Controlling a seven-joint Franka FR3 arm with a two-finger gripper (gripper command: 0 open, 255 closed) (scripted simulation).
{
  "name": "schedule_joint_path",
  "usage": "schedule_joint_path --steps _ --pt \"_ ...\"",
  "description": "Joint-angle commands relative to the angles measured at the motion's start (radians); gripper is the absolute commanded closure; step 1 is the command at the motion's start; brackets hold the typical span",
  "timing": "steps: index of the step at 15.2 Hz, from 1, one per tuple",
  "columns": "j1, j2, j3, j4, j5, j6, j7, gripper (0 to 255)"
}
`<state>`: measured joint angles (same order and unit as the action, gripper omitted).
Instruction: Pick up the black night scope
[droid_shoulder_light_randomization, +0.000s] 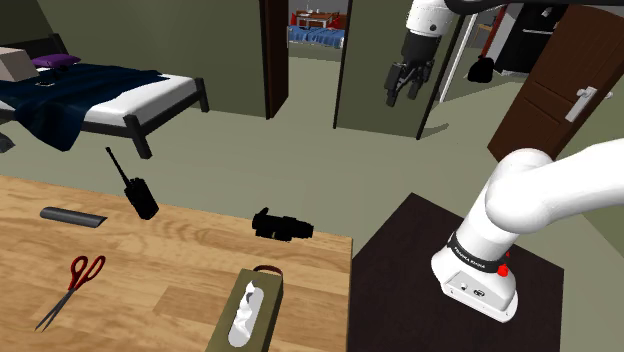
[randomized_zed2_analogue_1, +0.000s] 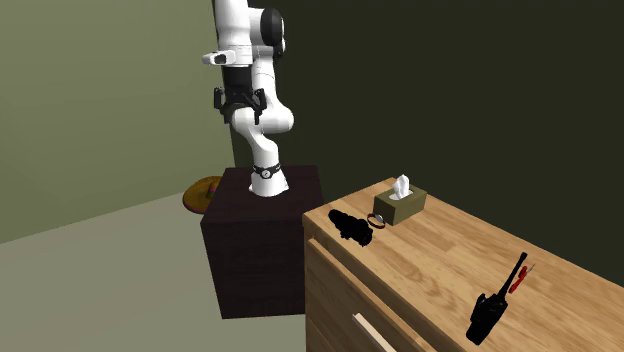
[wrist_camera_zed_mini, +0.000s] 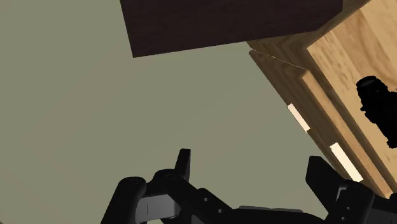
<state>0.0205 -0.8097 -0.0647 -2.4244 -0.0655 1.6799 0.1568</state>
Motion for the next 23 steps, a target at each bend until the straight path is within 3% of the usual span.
schedule_joint_path --steps 1,13,23 --pt "0.000 0.000 0.000 0.000 0.000 0.000 0.000 0" --pt "0.108 0.298 0.184 0.024 0.064 0.225 0.122 0" --pt "0.170 0.616 0.327 0.153 0.033 0.365 0.240 0"
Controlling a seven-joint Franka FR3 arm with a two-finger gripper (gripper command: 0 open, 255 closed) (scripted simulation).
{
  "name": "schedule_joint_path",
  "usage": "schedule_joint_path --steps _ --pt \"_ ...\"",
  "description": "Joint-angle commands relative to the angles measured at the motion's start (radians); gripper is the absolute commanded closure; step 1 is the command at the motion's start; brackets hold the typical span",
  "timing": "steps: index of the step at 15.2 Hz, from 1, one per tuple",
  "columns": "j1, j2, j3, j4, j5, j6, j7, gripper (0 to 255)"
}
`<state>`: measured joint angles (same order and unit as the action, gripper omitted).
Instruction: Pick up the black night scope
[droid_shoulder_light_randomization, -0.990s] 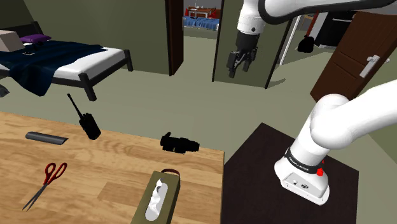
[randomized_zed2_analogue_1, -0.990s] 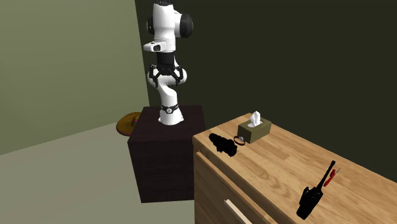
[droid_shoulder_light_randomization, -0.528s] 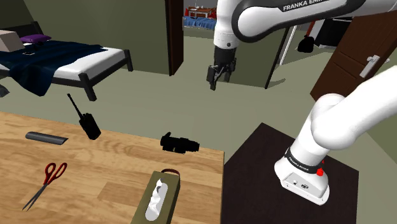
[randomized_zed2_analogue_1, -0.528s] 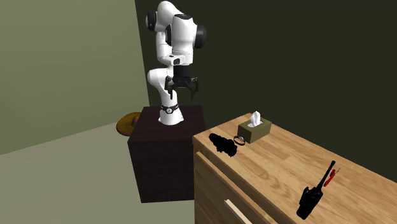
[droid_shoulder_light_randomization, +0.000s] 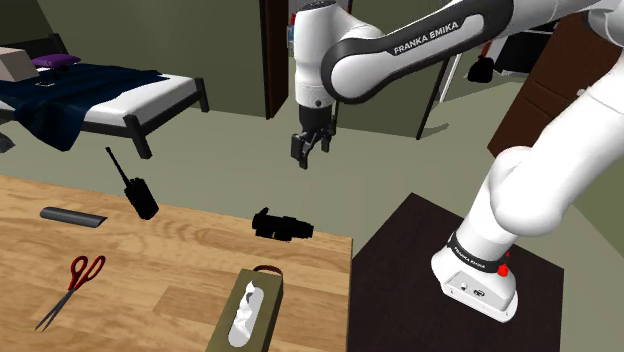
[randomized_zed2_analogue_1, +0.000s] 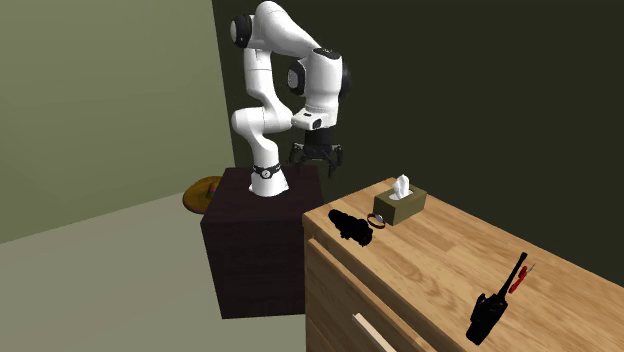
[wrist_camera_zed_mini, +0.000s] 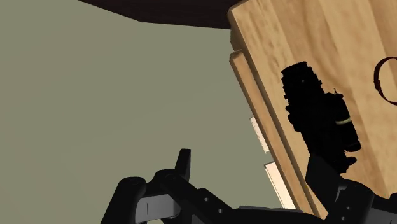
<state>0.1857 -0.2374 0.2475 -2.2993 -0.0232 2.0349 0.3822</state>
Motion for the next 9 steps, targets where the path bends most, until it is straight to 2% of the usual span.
schedule_joint_path --steps 1,9 --pt "0.011 0.078 0.027 0.046 -0.018 0.020 0.028 0" --pt "0.075 0.363 0.102 0.224 -0.125 0.066 0.144 0"
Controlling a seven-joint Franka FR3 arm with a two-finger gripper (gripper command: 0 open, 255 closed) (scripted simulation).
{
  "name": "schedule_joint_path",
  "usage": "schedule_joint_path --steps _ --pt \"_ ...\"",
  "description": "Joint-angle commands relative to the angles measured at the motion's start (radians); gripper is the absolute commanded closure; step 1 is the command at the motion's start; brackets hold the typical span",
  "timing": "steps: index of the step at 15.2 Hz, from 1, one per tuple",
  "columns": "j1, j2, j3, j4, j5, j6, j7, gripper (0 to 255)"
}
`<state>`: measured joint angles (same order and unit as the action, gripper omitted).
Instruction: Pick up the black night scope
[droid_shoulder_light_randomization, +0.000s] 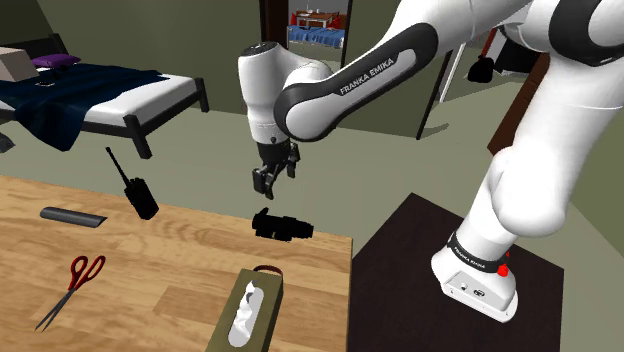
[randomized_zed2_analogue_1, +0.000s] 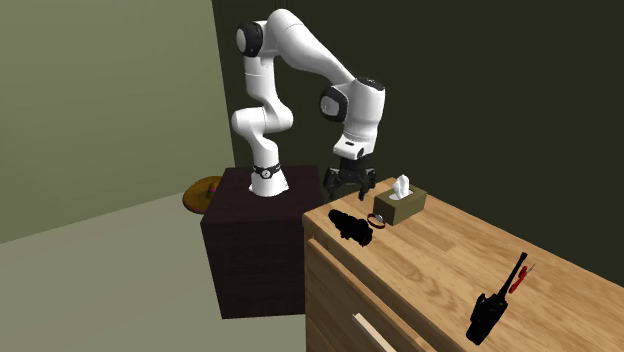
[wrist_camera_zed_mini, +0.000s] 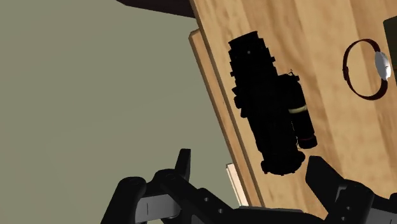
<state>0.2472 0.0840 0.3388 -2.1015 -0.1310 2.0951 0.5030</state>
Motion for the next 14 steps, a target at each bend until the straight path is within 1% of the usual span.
schedule_joint_path --steps 1,3,4,11,13,14 --pt "0.025 0.078 0.016 0.053 -0.033 0.007 0.037 0" --pt "0.051 0.152 0.024 0.109 -0.065 0.006 0.063 0" --pt "0.054 0.159 0.024 0.114 -0.068 0.006 0.065 0" --pt "0.062 0.218 0.012 0.083 -0.101 0.090 0.093 0" --pt "0.062 0.218 0.012 0.083 -0.101 0.090 0.093 0" --pt "0.063 0.220 0.012 0.086 -0.101 0.090 0.093 255"
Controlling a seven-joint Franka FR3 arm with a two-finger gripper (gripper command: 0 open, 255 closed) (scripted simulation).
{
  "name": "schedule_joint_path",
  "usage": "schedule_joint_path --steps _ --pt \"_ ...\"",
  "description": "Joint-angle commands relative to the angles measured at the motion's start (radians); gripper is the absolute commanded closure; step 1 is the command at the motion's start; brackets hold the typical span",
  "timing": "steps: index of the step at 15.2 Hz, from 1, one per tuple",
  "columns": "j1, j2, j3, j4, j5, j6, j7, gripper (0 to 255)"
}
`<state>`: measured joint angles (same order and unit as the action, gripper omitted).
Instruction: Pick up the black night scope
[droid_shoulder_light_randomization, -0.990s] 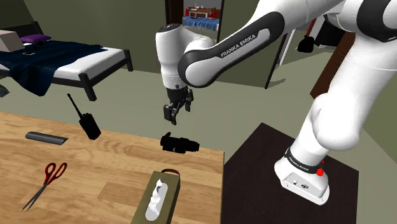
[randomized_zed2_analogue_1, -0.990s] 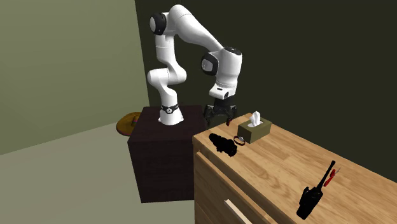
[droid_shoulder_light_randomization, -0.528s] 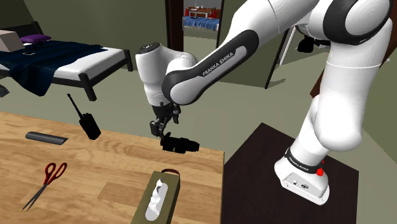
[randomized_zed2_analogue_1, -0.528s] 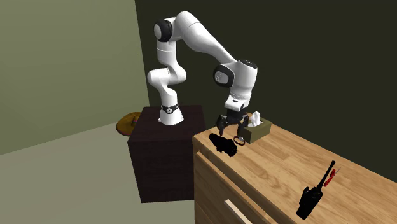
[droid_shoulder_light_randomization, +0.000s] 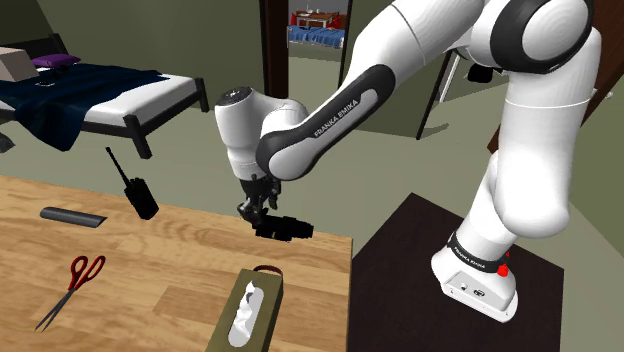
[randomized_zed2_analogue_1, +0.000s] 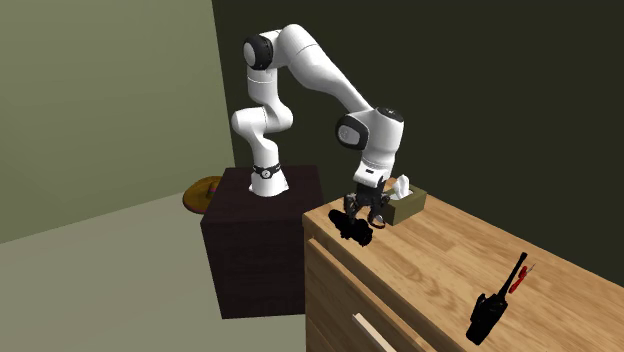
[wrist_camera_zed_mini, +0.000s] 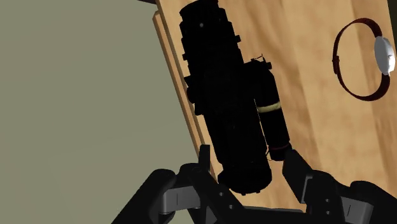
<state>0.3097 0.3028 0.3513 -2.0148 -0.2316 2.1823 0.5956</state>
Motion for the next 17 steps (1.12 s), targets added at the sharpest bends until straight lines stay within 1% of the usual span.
schedule_joint_path --steps 1,9,17 --pt "0.000 0.002 0.000 -0.001 -0.001 0.003 0.001 255" --pt "-0.001 -0.001 0.000 -0.003 0.000 0.003 0.000 255" --pt "-0.009 -0.063 0.011 0.030 0.035 -0.086 -0.029 255"
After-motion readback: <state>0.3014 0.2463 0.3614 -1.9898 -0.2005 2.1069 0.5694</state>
